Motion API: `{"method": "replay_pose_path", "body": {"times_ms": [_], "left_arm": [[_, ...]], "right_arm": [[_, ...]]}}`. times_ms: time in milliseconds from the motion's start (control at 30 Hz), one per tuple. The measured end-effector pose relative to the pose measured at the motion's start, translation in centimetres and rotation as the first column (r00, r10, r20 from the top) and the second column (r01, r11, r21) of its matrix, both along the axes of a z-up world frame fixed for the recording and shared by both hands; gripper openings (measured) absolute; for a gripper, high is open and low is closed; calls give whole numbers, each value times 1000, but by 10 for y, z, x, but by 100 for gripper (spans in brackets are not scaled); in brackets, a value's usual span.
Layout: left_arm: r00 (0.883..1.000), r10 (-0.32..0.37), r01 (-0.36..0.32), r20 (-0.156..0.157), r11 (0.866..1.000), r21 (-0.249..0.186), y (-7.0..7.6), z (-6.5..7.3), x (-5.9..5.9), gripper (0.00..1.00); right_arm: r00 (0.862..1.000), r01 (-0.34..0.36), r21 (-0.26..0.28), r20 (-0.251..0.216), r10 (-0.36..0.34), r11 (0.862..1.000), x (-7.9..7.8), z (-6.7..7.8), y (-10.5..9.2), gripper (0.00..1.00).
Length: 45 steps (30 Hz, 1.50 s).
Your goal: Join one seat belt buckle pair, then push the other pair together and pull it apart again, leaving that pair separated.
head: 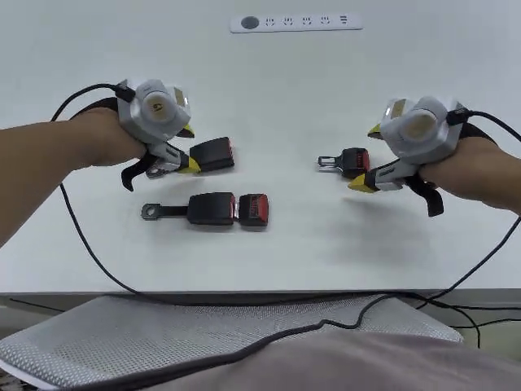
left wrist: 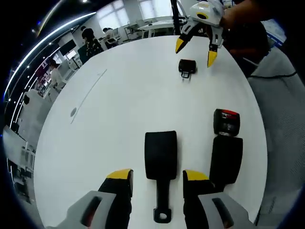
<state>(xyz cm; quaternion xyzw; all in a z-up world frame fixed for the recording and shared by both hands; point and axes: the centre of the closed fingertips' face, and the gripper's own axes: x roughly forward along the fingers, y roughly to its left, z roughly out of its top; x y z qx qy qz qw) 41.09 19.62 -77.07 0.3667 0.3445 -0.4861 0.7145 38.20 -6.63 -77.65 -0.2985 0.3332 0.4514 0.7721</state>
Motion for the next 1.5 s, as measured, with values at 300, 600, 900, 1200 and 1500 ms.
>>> {"method": "replay_pose_path", "body": {"times_ms": [300,600,900,1200,1500], "left_arm": [[998,52,-48,45,995,-83,16,32,-54,57],[987,158,-150,37,975,-162,42,48,-97,77],[966,257,-251,11,951,-178,74,39,-123,100],[955,296,-289,16,940,-185,79,36,-129,100],[952,305,-297,14,938,-180,78,30,-139,100]], "right_arm": [[999,24,119,25,-27,993,-40,30,14,67],[996,67,181,46,-76,981,-69,48,9,81],[989,145,194,11,-150,970,-92,41,-13,94],[987,151,197,29,-160,969,-99,42,-10,100],[985,164,196,21,-171,967,-104,41,-7,100]]}}
